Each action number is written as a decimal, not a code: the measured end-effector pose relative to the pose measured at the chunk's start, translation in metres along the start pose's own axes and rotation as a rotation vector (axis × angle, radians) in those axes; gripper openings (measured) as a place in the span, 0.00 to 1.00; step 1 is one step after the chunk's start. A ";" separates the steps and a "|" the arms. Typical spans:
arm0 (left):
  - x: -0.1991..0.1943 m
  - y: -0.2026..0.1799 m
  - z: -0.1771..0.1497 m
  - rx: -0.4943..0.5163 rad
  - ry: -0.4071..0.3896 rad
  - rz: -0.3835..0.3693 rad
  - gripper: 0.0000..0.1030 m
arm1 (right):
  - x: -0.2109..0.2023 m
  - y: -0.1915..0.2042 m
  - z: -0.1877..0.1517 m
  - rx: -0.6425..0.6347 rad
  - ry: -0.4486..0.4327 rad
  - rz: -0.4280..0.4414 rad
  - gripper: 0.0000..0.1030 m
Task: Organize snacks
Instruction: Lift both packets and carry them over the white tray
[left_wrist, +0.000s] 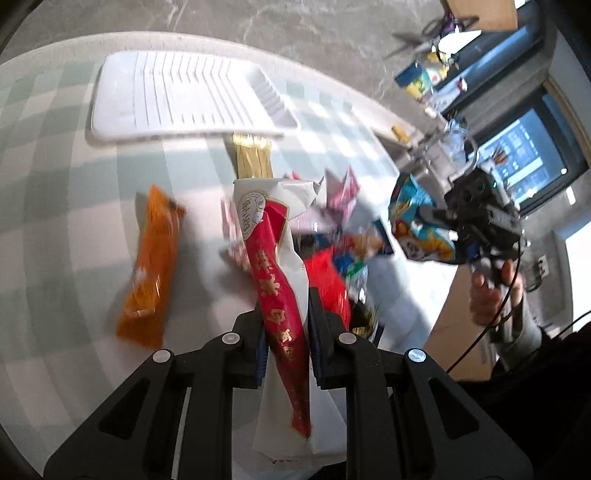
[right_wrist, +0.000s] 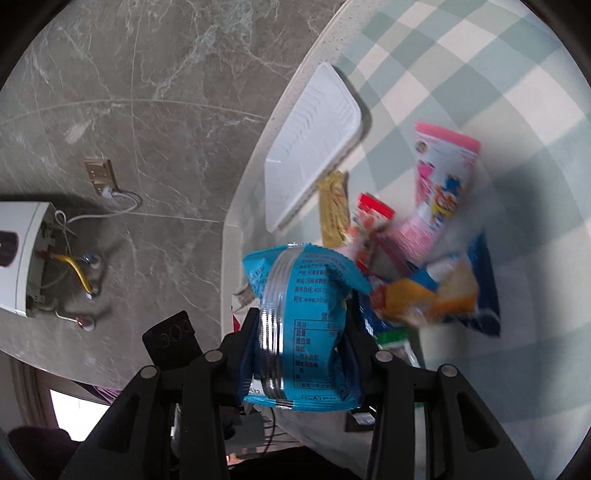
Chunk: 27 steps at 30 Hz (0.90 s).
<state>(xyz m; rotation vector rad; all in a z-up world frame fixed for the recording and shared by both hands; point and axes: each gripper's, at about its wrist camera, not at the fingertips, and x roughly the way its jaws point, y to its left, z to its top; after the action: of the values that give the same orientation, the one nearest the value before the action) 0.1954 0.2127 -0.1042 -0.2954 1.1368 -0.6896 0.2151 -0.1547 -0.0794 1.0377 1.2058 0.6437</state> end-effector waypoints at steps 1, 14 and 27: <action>-0.003 0.001 0.005 -0.003 -0.012 -0.004 0.16 | 0.002 0.002 0.005 0.001 0.001 0.006 0.43; -0.022 0.048 0.135 -0.024 -0.128 0.017 0.16 | 0.061 0.051 0.099 -0.109 0.045 -0.040 0.43; 0.029 0.127 0.223 -0.079 -0.120 0.149 0.16 | 0.122 0.041 0.191 -0.116 0.060 -0.205 0.43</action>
<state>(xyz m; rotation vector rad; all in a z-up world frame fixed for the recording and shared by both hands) 0.4483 0.2632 -0.1031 -0.3113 1.0615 -0.4898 0.4354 -0.0894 -0.0931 0.7915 1.2922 0.5800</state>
